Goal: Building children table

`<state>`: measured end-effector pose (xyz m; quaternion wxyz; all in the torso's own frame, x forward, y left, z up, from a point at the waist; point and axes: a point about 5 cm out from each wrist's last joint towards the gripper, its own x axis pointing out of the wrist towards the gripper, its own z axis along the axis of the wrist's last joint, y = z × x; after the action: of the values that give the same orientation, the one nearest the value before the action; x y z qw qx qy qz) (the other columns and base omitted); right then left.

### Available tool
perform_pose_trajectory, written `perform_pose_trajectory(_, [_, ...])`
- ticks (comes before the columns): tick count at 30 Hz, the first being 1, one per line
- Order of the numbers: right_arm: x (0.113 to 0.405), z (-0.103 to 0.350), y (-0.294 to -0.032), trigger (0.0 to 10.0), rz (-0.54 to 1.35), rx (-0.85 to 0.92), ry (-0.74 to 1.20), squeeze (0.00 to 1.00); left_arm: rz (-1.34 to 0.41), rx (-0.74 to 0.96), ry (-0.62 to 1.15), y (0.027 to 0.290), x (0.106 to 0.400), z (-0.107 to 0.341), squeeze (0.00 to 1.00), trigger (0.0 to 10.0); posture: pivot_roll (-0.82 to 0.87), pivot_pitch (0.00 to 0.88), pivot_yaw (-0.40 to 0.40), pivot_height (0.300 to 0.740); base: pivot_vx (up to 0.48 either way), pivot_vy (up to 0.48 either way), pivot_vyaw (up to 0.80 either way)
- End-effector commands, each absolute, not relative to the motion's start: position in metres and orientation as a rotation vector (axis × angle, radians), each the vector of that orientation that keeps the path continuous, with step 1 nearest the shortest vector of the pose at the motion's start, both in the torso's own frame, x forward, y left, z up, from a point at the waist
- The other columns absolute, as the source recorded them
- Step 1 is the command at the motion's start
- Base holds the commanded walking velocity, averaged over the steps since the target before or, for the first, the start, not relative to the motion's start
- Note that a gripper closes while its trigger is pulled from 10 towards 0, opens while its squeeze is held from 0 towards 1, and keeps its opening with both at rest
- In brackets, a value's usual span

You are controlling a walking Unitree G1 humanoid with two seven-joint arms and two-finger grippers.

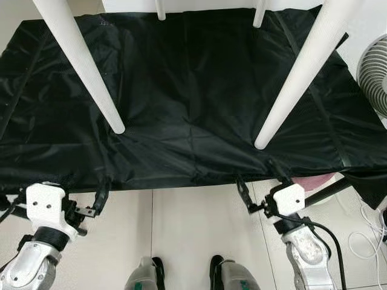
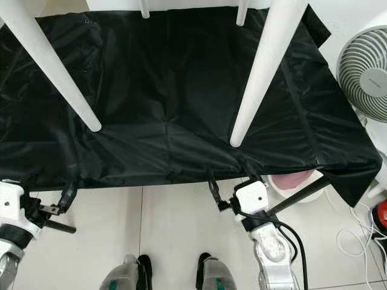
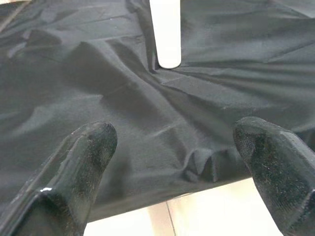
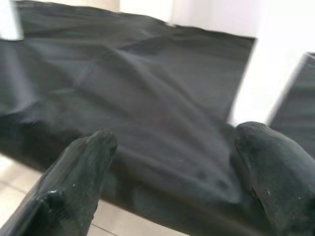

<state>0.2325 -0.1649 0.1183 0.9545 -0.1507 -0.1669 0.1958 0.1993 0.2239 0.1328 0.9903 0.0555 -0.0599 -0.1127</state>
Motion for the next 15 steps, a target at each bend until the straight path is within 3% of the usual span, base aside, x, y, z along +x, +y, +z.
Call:
perform_pose_trajectory(1, [0.226, 0.105, -0.164, 10.0, 0.442, -0.342, -0.302, 0.0, -0.231, 0.099, -0.06, 0.226, 0.195, 0.115, 0.0, 10.0, -0.01, 0.189, 0.077, 0.74, 0.0, 0.0, 0.0])
perform_pose_trajectory(5, [0.223, 0.089, -0.172, 10.0, 0.474, -0.394, -0.257, 0.0, -0.287, 0.16, -0.033, 0.223, 0.193, 0.101, 0.0, 10.0, -0.01, 0.185, 0.074, 0.74, 0.0, 0.0, 0.0])
perform_pose_trajectory(15, [0.206, 0.05, -0.186, 10.0, 0.515, -0.436, -0.118, 0.0, -0.305, 0.131, 0.042, 0.217, 0.183, 0.064, 0.0, 10.0, -0.02, 0.17, 0.065, 0.74, 0.0, 0.0, 0.0])
